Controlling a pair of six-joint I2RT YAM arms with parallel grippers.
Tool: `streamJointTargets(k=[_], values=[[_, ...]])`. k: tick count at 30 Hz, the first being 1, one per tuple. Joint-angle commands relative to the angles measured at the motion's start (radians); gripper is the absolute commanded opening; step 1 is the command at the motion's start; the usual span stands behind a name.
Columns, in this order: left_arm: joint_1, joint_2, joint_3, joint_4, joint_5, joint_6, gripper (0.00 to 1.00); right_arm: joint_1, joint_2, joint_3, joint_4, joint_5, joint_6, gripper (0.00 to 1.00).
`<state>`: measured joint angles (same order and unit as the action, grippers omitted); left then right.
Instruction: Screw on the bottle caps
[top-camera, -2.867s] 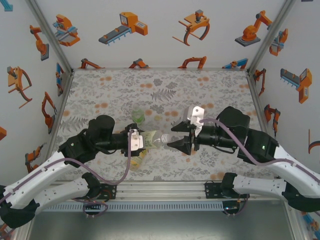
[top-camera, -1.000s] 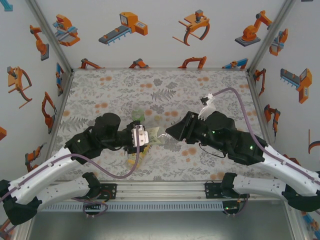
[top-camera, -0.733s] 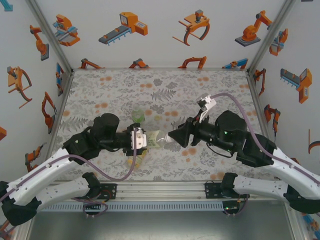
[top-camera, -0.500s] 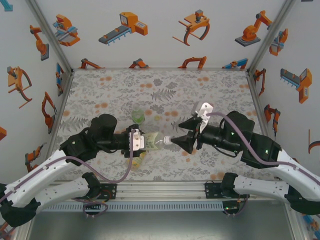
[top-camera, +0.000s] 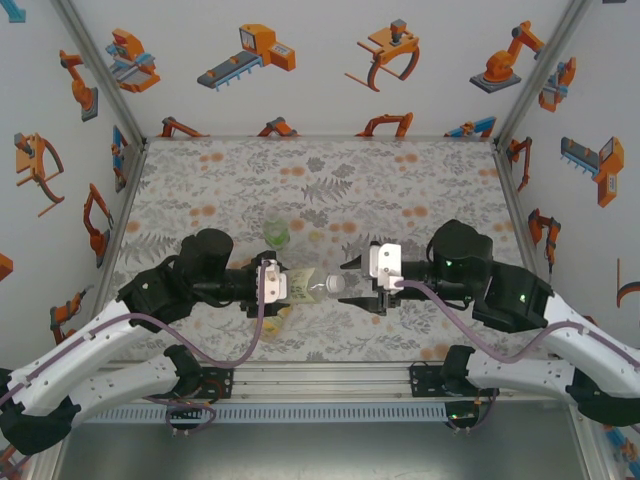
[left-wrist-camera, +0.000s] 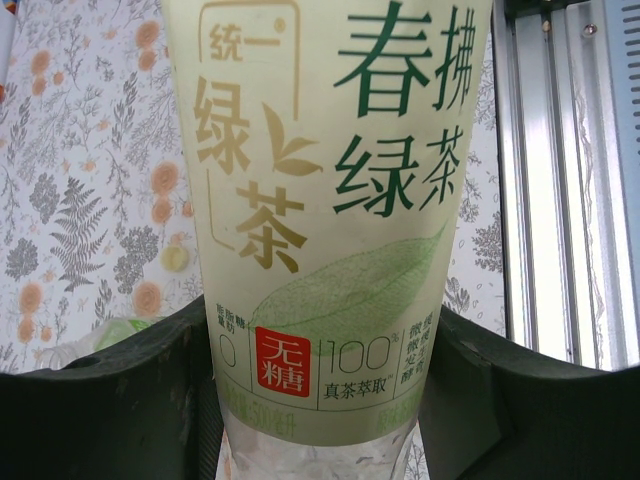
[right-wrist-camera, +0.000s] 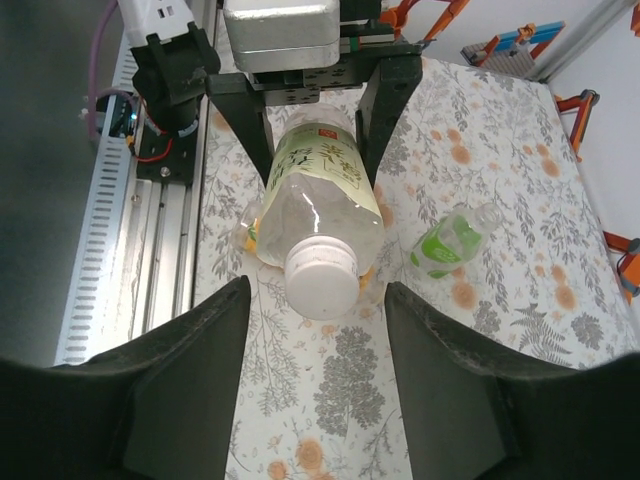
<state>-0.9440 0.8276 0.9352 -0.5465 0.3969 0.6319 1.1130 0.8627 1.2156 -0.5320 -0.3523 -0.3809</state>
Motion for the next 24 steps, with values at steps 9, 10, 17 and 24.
streamJointTargets(k=[9,10,17,24], values=[[-0.006,-0.011,0.035,-0.003,0.033,0.0,0.0,-0.005,0.003,-0.016,0.053,-0.01,-0.005,0.45],[-0.006,-0.012,0.034,-0.003,0.033,0.0,0.0,-0.004,0.005,-0.018,0.055,-0.009,-0.004,0.44],[-0.006,-0.011,0.034,-0.002,0.03,0.002,0.0,-0.004,0.016,-0.028,0.054,-0.003,0.003,0.42],[-0.006,-0.011,0.032,-0.003,0.025,0.003,0.0,-0.004,0.009,-0.042,0.075,0.017,0.017,0.28]])
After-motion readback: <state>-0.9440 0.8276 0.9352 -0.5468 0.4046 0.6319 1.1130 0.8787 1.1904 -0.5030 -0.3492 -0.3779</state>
